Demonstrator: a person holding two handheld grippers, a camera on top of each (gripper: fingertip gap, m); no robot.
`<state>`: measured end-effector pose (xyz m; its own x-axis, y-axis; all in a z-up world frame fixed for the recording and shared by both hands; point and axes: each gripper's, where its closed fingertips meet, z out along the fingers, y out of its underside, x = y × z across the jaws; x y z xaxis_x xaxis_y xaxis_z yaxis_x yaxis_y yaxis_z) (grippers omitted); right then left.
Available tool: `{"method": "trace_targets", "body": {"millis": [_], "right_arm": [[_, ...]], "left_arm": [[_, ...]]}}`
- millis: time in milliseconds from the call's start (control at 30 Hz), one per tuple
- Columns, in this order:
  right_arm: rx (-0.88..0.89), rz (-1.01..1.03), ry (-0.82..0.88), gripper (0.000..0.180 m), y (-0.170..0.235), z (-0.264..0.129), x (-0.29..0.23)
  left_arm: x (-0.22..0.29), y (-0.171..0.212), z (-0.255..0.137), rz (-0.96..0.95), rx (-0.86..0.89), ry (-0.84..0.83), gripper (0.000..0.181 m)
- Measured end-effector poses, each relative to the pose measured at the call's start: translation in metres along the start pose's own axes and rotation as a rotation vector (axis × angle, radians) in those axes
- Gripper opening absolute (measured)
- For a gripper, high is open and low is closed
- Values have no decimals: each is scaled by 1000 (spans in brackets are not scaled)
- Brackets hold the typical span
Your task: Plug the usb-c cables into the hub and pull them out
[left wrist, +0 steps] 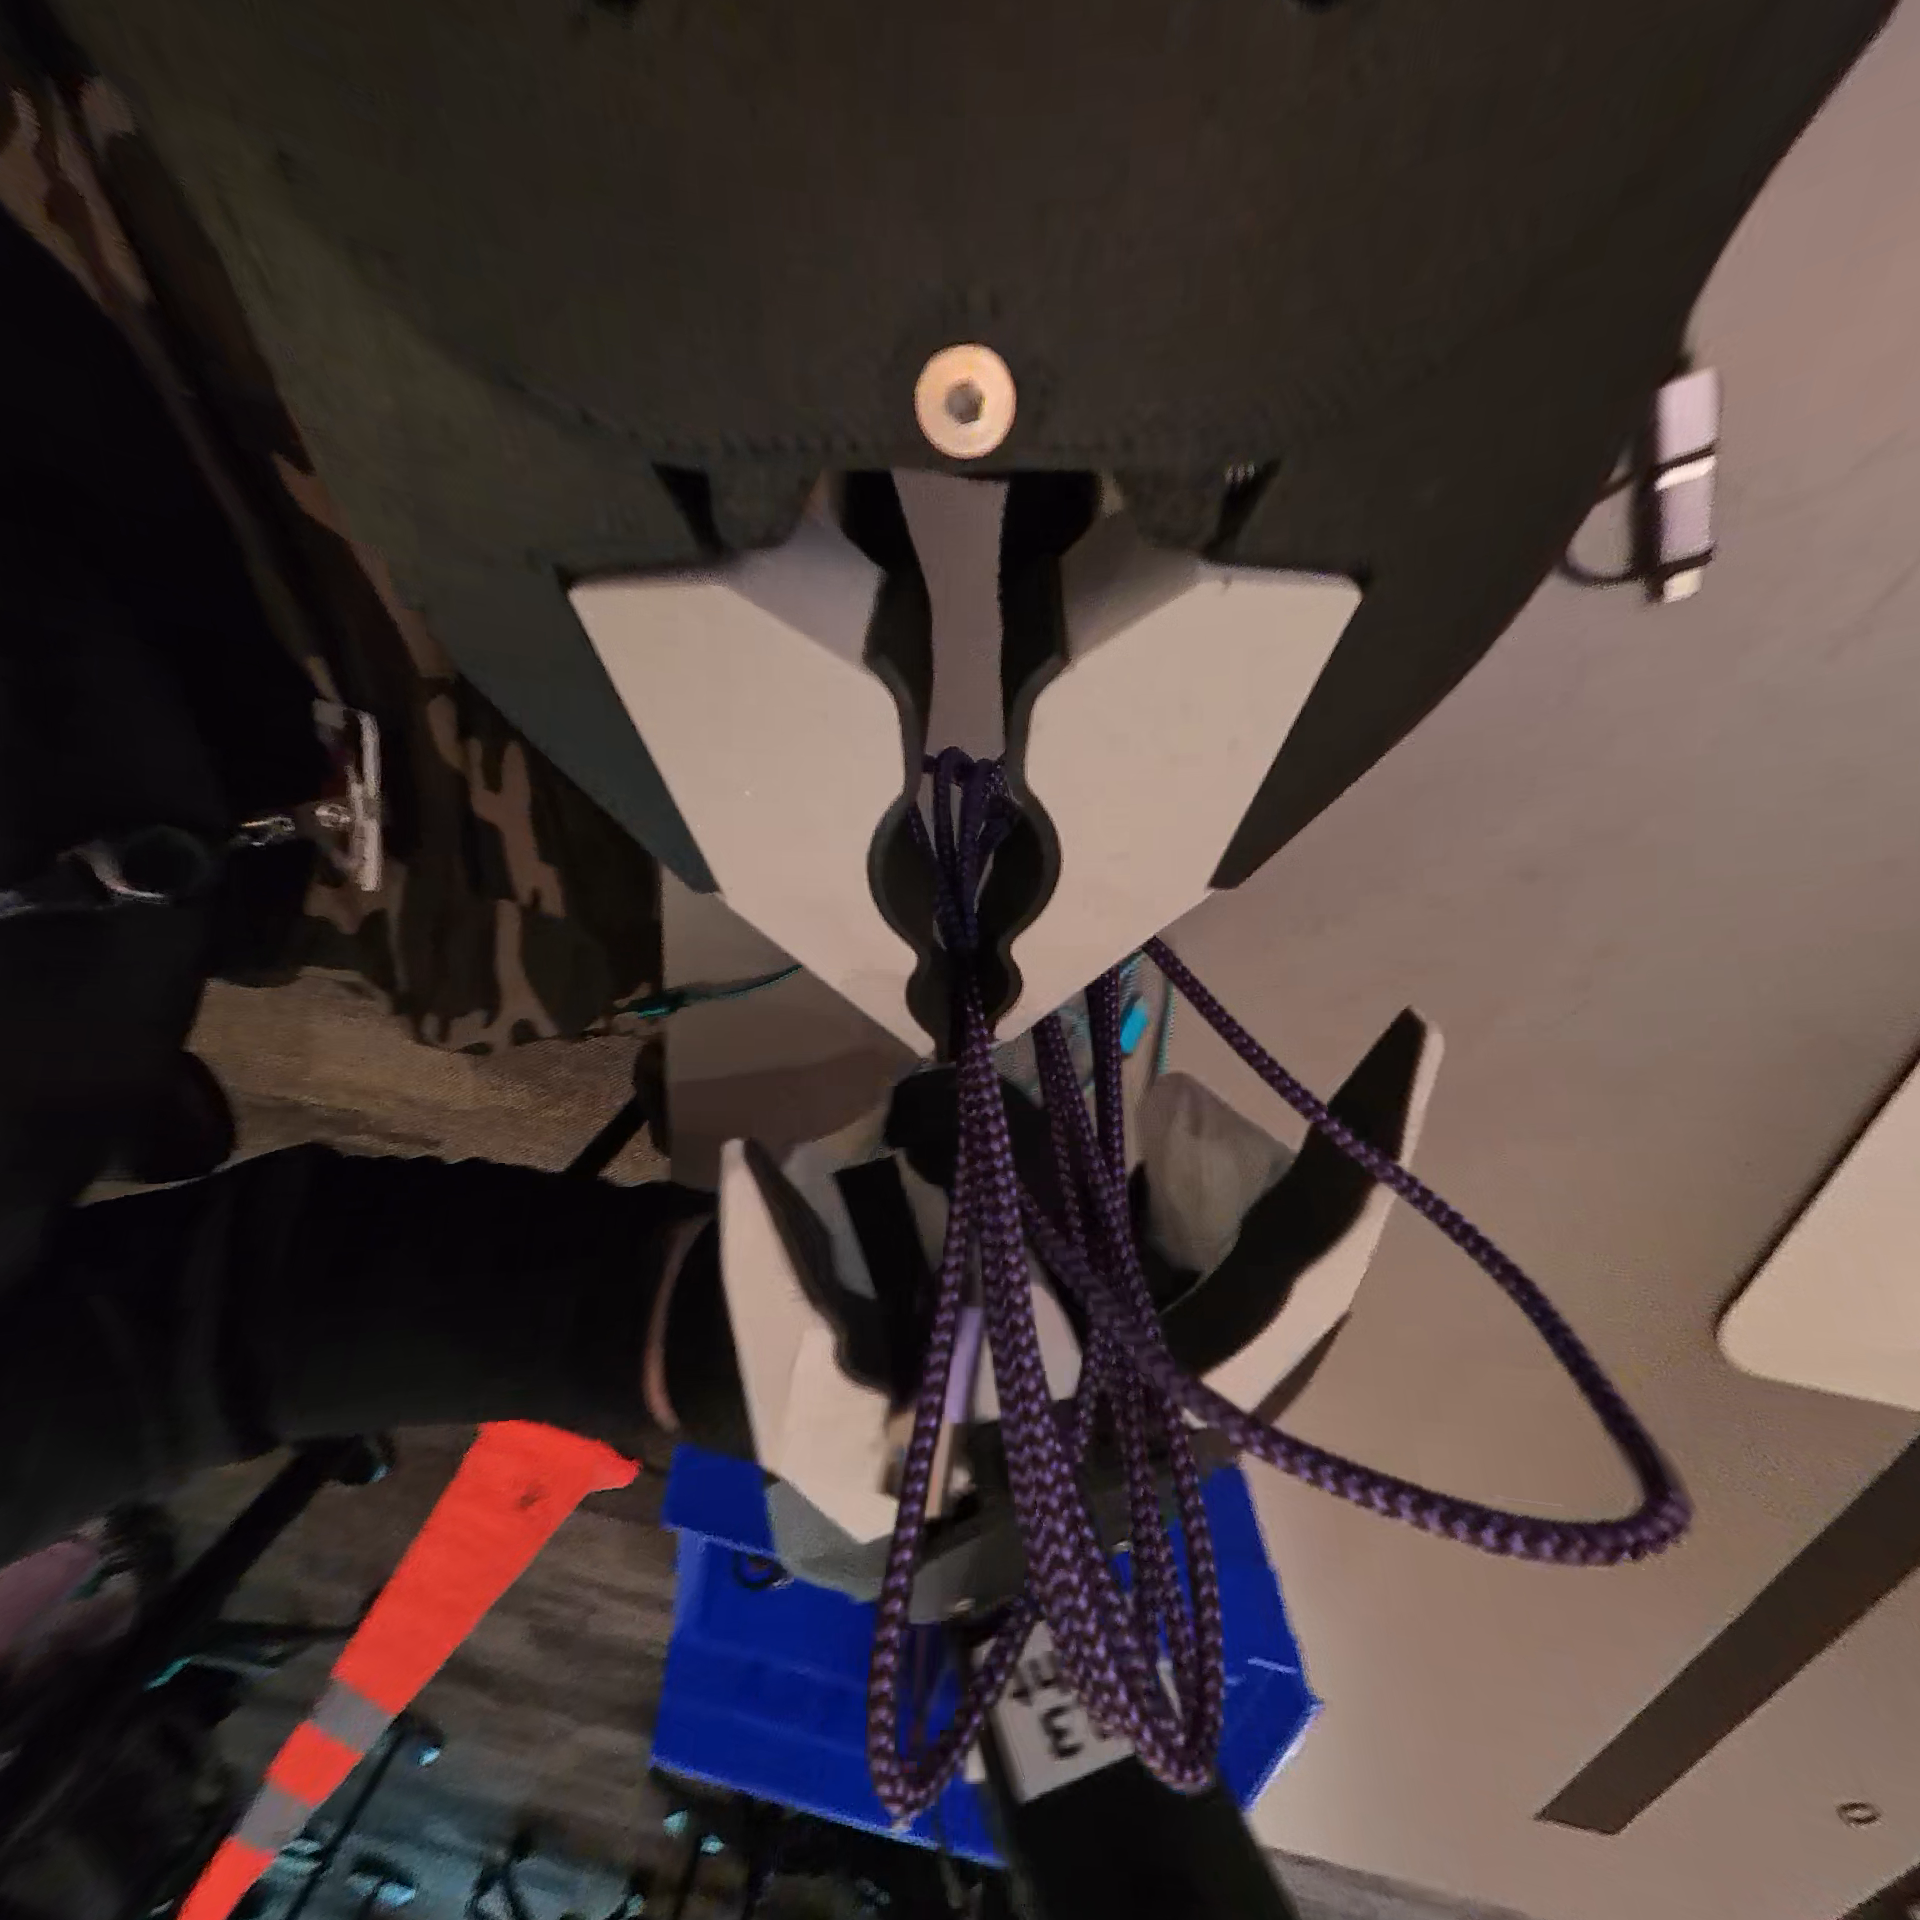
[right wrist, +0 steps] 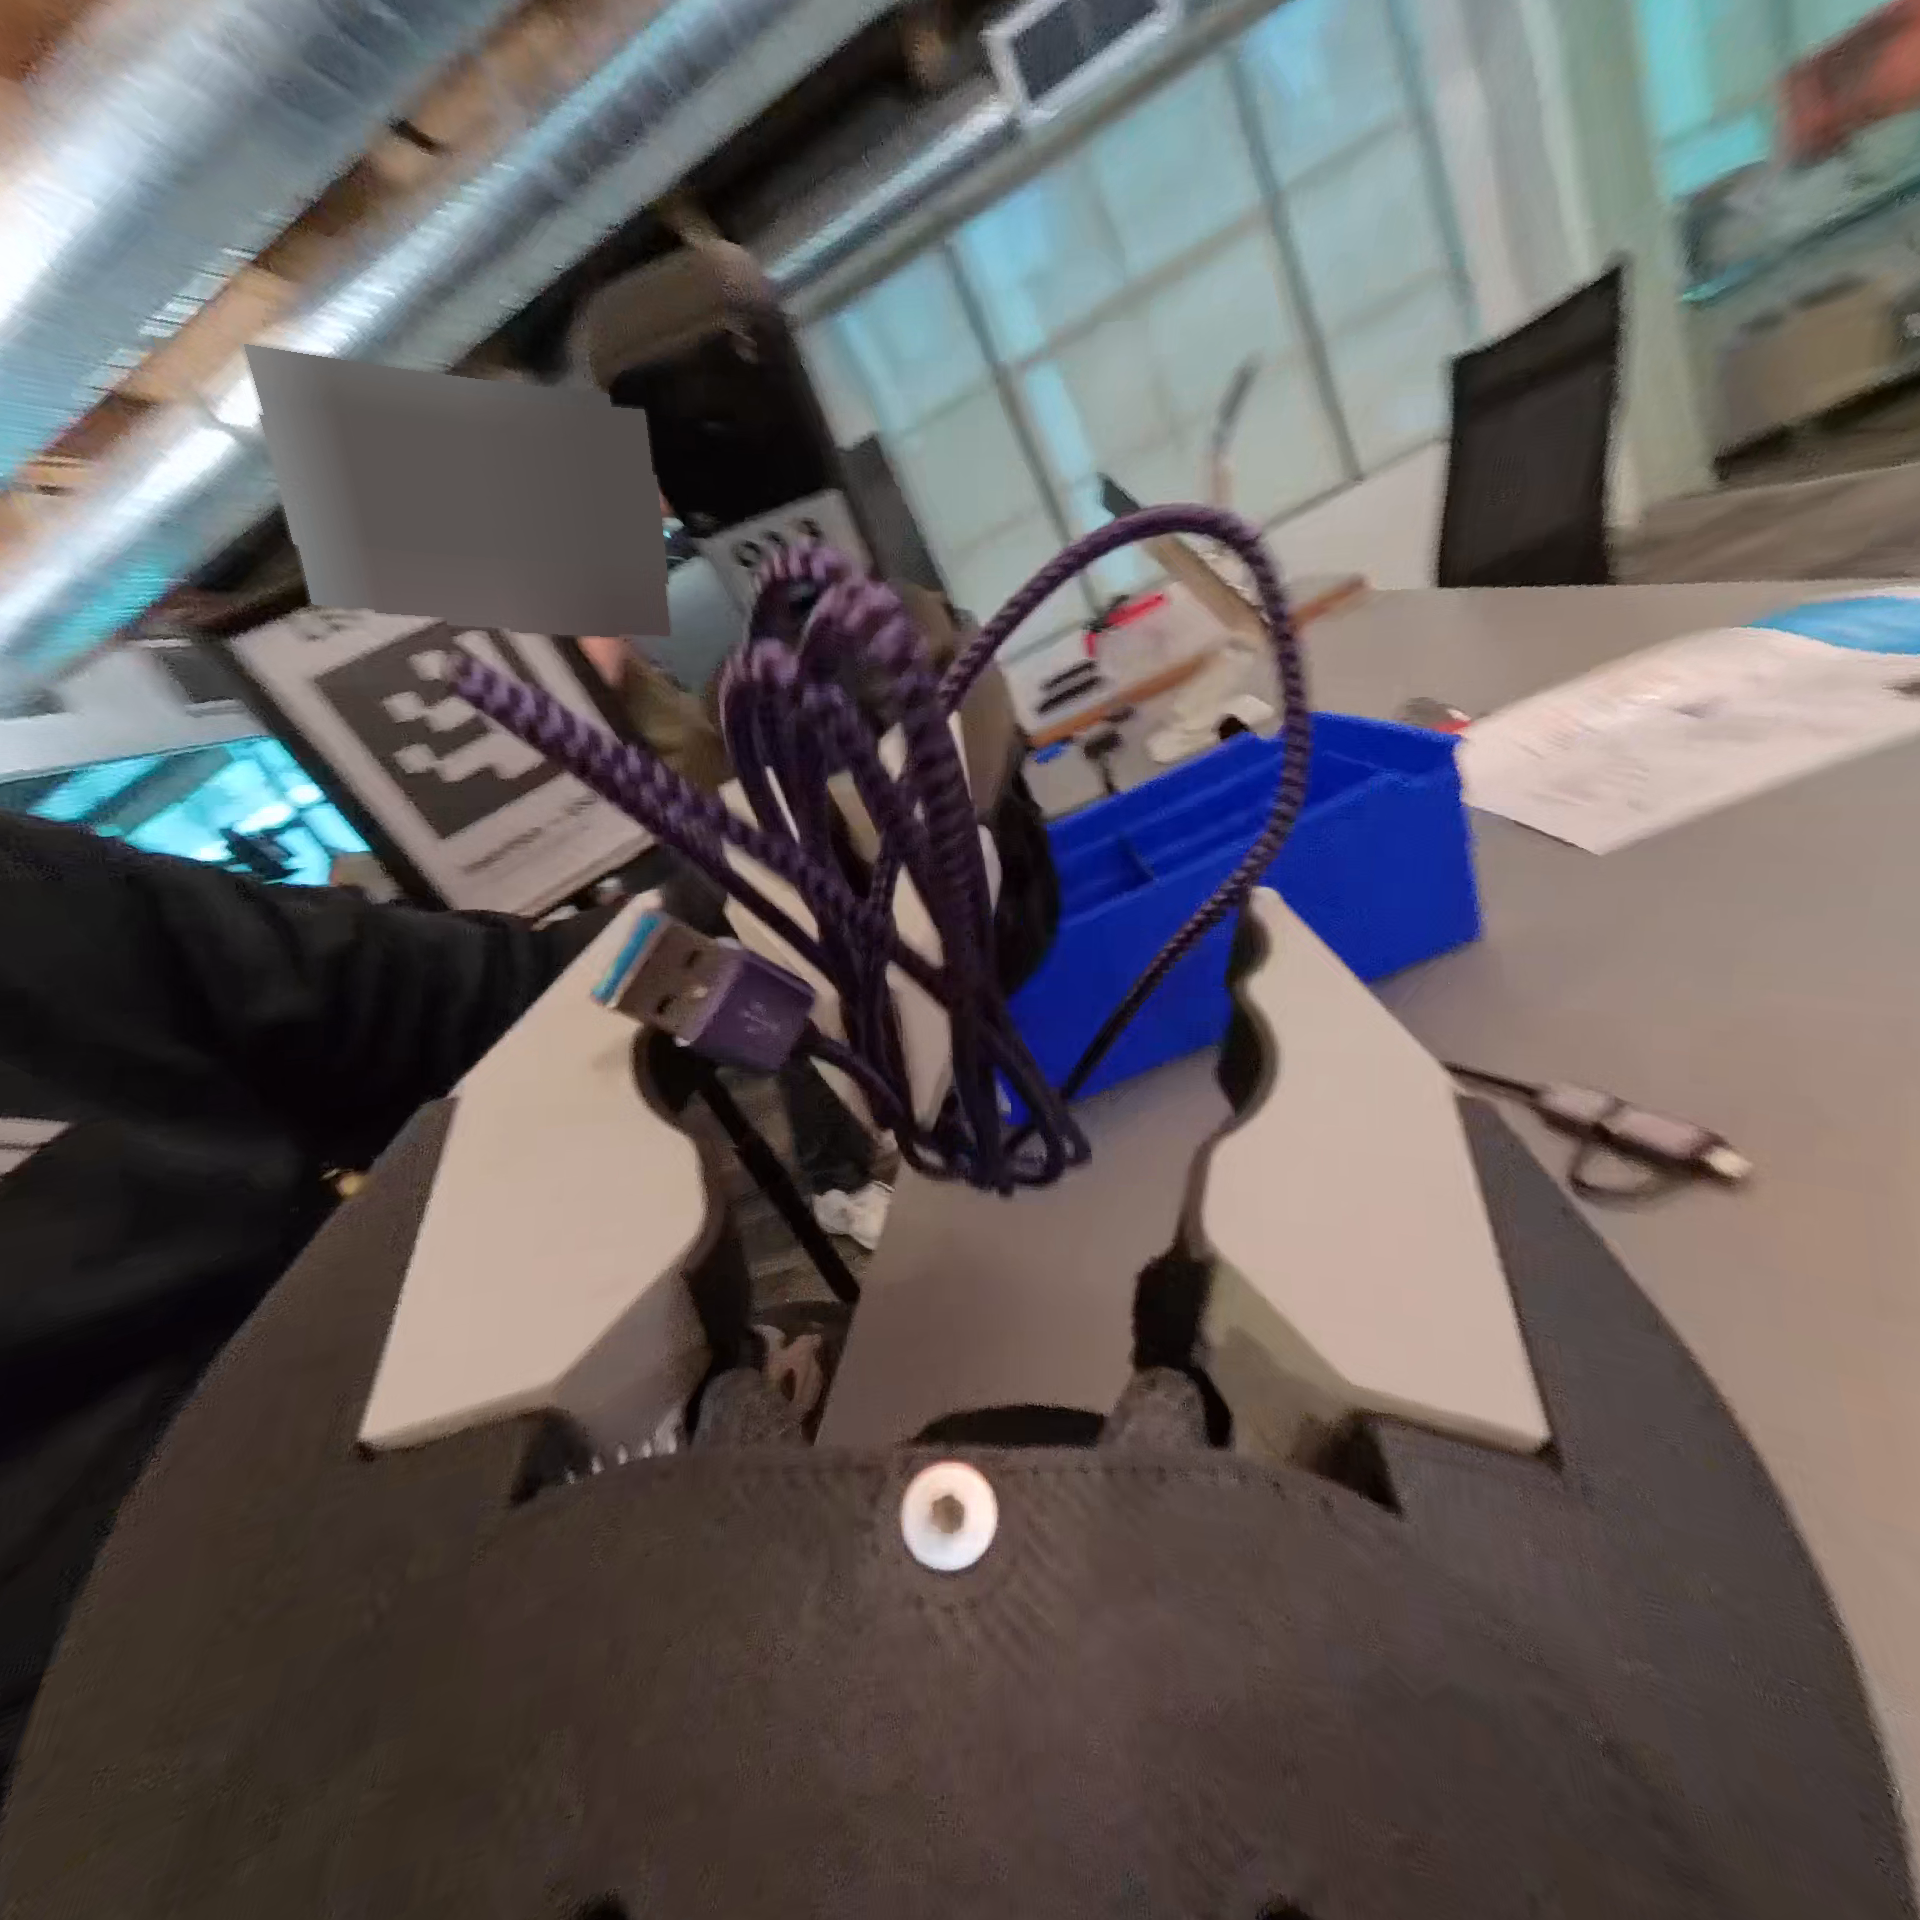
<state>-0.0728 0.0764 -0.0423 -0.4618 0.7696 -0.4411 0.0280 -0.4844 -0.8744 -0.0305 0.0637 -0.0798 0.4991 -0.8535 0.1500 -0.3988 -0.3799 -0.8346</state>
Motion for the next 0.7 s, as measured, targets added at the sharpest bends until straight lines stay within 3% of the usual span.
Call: {"method": "trace_targets", "body": {"millis": [100, 133, 167, 300, 400, 433, 500, 700], "right_arm": [[30, -28, -100, 49, -7, -1, -14], [17, -24, -130, 23, -6, -3, -18], [14, -26, -138, 11, -6, -3, -20], [25, -50, -79, 7, -10, -6, -14], [78, -44, -6, 6, -21, -14, -2], [96, -47, 27, 6, -24, -18, 3], [112, -48, 102, 6, -27, -23, 12], [161, 5, 279, 6, -34, -21, 24]], "left_arm": [[11, 0, 7, -15, 34, 82, 1], [10, 0, 9, -21, 41, 81, 2], [8, 0, 10, -31, 55, 79, 3], [2, -2, 10, -46, 116, 51, 11], [-4, -6, 5, -53, 149, -15, 45], [-15, -6, 3, -60, 150, -98, 78], [-32, -3, 1, -31, 104, -260, 98], [-67, 5, 16, 167, -90, -731, 100]]}}
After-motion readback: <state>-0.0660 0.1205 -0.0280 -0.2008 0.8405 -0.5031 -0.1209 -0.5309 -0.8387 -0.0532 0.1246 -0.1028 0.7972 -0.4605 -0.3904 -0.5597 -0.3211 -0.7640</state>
